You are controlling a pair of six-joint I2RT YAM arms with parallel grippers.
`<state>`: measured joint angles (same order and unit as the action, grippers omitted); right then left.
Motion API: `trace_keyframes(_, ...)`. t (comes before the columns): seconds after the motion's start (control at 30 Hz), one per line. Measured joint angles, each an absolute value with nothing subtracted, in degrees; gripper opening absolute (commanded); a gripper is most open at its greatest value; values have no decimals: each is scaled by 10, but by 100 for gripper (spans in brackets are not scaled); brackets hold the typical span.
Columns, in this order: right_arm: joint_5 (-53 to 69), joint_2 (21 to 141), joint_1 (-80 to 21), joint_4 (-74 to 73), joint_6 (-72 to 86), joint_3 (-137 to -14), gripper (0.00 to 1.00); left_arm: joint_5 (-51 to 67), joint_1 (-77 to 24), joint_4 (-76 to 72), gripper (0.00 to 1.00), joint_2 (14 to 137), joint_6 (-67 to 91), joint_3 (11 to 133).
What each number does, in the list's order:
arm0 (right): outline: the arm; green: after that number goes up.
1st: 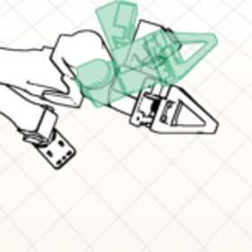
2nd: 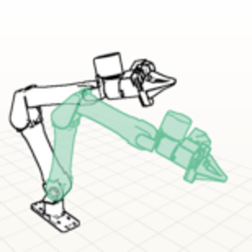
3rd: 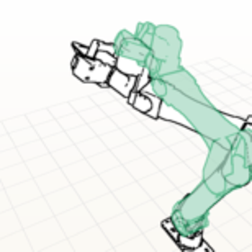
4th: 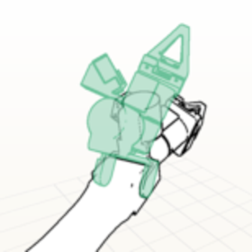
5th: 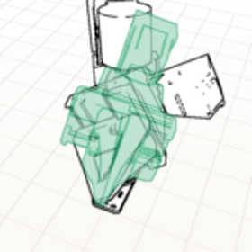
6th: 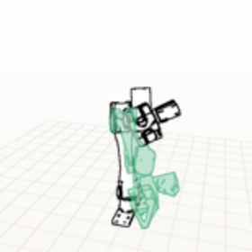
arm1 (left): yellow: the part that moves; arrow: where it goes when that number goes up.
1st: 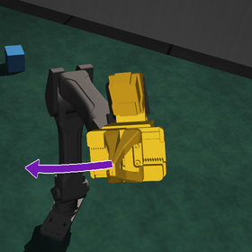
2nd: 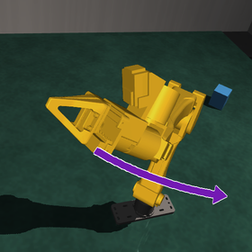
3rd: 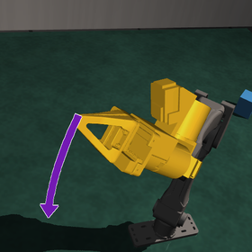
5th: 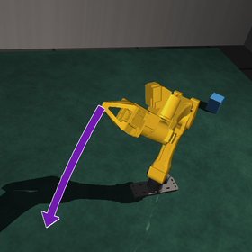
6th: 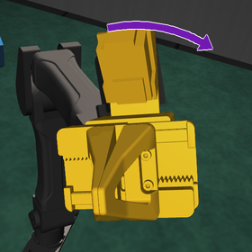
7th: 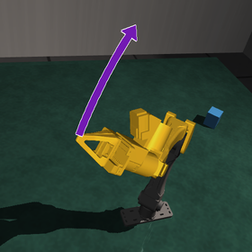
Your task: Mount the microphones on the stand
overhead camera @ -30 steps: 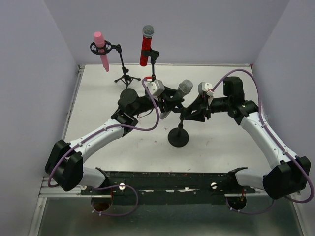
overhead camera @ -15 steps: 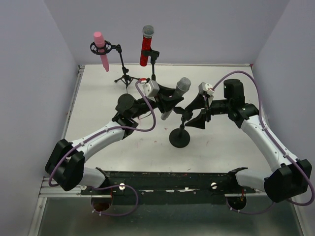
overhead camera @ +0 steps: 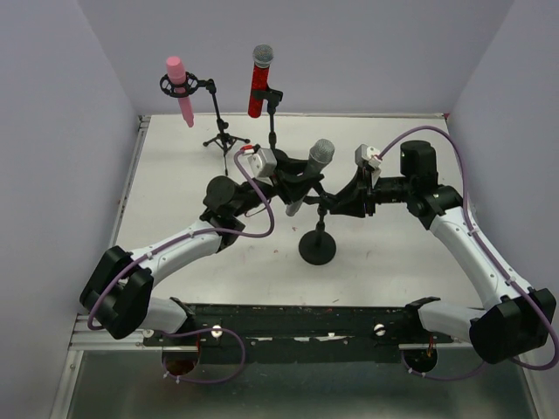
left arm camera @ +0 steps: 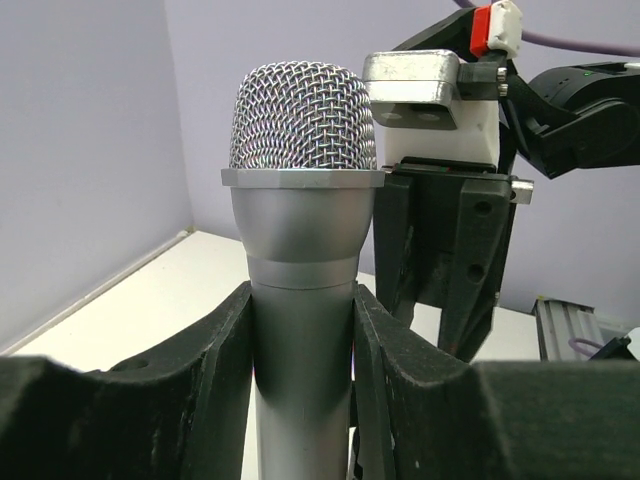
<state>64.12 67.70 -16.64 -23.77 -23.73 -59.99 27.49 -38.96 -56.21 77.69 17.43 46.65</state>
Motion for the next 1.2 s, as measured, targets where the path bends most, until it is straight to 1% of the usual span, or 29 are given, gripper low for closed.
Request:
trace_keyframes(0.03,642,677,-166,-237,-239,-599,16,274,-392,-567,0,777,176,464)
trace_keyframes(0.1,640,677,-166,-235,-244,-599,11,271,-395,-573,0,777,177,463)
trace_keyframes(0.17,641,677,-166,-235,-249,-599,8,268,-396,-581,0,777,180,462)
trace_keyframes(0.3,643,676,-166,-236,-251,-599,5,261,-398,-602,0,777,186,454)
trace_keyframes(0.77,663,676,-165,-189,-198,-580,3,226,-429,-696,0,818,202,418)
trace_keyframes(0.97,670,676,-164,-179,-178,-576,5,201,-443,-723,0,831,201,418)
trace_keyframes(1.0,671,676,-164,-177,-174,-575,7,200,-444,-726,0,833,201,418)
trace_keyframes(1.03,671,676,-164,-175,-171,-574,12,197,-445,-731,0,836,202,418)
trace_keyframes(1.13,671,676,-164,-169,-163,-572,47,188,-448,-740,0,841,202,418)
trace_keyframes(1.2,670,676,-164,-164,-158,-570,64,186,-448,-742,1,842,202,417)
